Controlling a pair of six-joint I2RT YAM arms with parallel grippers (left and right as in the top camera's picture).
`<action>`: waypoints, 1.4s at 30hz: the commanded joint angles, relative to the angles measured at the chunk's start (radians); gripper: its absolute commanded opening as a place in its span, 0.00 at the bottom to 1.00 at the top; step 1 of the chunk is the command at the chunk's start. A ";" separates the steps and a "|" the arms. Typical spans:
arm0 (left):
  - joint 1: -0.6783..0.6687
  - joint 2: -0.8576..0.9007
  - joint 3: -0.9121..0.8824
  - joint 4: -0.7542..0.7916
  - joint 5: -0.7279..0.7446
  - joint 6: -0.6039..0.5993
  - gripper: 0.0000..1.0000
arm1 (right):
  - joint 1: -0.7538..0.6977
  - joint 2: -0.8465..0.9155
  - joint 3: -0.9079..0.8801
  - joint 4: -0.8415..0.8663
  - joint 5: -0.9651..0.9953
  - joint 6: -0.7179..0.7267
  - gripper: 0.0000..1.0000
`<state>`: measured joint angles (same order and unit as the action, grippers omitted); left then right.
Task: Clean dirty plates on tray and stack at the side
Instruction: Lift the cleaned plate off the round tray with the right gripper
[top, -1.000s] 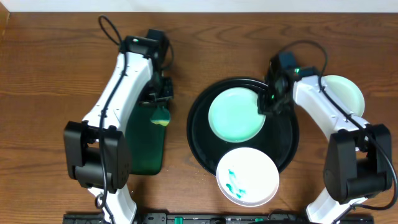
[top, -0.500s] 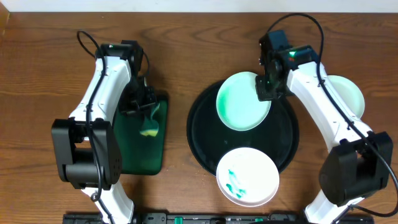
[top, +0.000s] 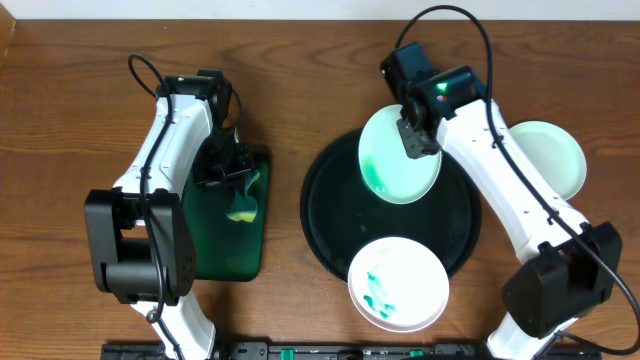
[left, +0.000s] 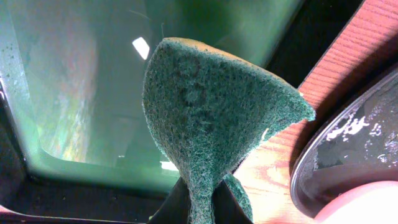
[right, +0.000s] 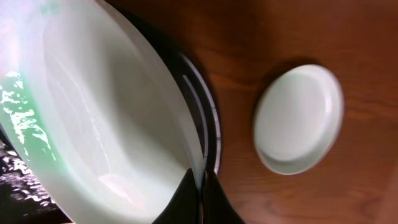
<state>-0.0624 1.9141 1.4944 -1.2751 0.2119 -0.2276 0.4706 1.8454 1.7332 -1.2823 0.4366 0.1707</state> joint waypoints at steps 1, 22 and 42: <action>0.002 -0.007 -0.006 -0.001 0.013 0.017 0.07 | 0.049 -0.007 0.038 -0.017 0.154 -0.011 0.01; 0.002 -0.007 -0.006 0.024 0.018 0.037 0.07 | 0.406 -0.007 0.038 -0.099 0.724 -0.131 0.01; 0.002 -0.006 -0.006 0.024 0.039 0.045 0.07 | 0.447 -0.007 0.038 -0.105 0.760 -0.194 0.01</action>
<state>-0.0624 1.9141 1.4944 -1.2488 0.2379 -0.2039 0.9131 1.8454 1.7496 -1.3872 1.1473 -0.0124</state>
